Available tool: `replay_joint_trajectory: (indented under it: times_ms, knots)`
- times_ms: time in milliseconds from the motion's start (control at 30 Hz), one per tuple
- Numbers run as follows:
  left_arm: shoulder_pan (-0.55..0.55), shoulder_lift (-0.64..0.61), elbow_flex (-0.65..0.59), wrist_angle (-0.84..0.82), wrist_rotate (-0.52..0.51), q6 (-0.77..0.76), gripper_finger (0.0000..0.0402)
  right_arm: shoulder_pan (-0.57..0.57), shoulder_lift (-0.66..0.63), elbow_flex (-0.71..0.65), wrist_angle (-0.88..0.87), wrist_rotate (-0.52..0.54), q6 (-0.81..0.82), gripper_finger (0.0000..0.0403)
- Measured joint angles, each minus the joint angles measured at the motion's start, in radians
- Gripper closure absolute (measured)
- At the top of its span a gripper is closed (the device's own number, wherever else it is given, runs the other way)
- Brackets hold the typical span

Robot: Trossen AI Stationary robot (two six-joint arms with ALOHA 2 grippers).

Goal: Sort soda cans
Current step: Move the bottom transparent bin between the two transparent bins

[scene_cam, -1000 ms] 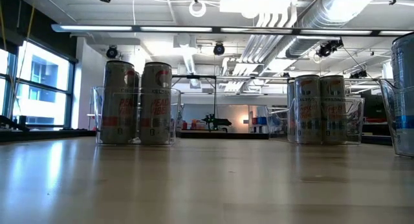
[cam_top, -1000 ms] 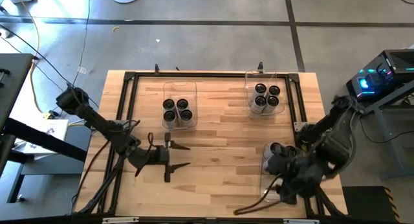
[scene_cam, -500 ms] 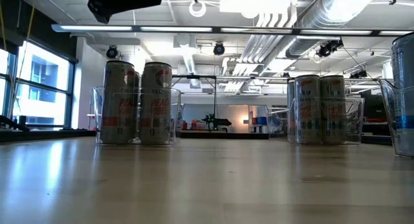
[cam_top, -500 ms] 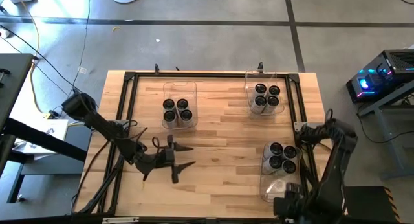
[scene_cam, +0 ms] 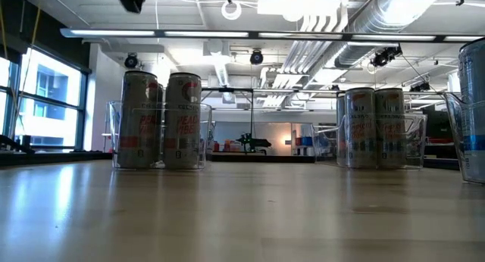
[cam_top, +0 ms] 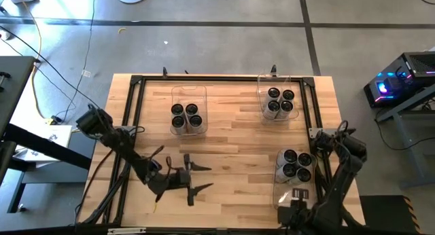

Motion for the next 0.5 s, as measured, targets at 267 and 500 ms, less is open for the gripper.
replay_joint_trajectory:
  times_ms: [267,500]
  knots:
    - [-0.016,0.088,0.090,0.000,0.004,0.062,0.0161,-0.082,0.000,0.000,0.046,0.029,-0.017,0.0273]
    - [-0.022,0.116,0.102,0.006,0.068,0.046,0.0161,-0.136,0.000,-0.003,0.109,0.006,-0.028,0.0274]
